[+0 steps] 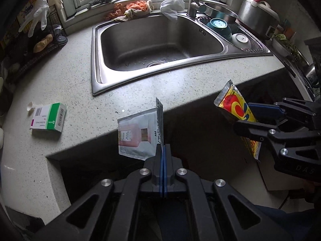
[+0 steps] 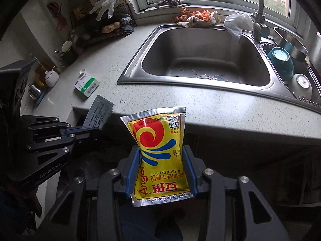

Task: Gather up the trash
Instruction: 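Carry the sachet and yeast packet down toward the red bucket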

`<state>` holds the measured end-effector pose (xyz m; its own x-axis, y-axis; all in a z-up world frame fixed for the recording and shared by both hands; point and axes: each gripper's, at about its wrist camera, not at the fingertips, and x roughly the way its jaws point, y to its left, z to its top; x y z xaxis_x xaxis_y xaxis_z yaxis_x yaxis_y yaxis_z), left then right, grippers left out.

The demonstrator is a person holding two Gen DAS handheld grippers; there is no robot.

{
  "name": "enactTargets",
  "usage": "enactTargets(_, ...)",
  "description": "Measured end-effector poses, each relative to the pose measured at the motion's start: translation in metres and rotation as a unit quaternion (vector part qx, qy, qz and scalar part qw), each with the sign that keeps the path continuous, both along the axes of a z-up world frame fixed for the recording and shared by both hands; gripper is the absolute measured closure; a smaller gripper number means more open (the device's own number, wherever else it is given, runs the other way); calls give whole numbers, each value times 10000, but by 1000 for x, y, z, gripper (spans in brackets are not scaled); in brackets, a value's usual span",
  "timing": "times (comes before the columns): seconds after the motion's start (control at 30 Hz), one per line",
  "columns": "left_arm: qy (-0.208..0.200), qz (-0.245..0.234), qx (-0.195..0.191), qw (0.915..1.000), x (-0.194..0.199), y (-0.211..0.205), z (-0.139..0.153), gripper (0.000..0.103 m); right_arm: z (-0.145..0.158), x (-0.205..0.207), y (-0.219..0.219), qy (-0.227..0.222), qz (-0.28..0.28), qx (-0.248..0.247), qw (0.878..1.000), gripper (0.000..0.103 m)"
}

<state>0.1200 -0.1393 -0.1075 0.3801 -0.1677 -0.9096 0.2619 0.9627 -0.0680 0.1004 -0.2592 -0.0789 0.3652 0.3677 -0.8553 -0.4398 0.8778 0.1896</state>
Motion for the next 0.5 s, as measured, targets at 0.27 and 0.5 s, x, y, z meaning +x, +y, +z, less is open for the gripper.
enactTargets(0.27,470,-4,84,9989,-19,-20,-67,103,-65,-15,-14,509,-142,-76,9986,63)
enactTargets(0.5,885,15,67,9961,-11,-31,-168,103,-146,-13,-8,379,-93,-336,9987,63)
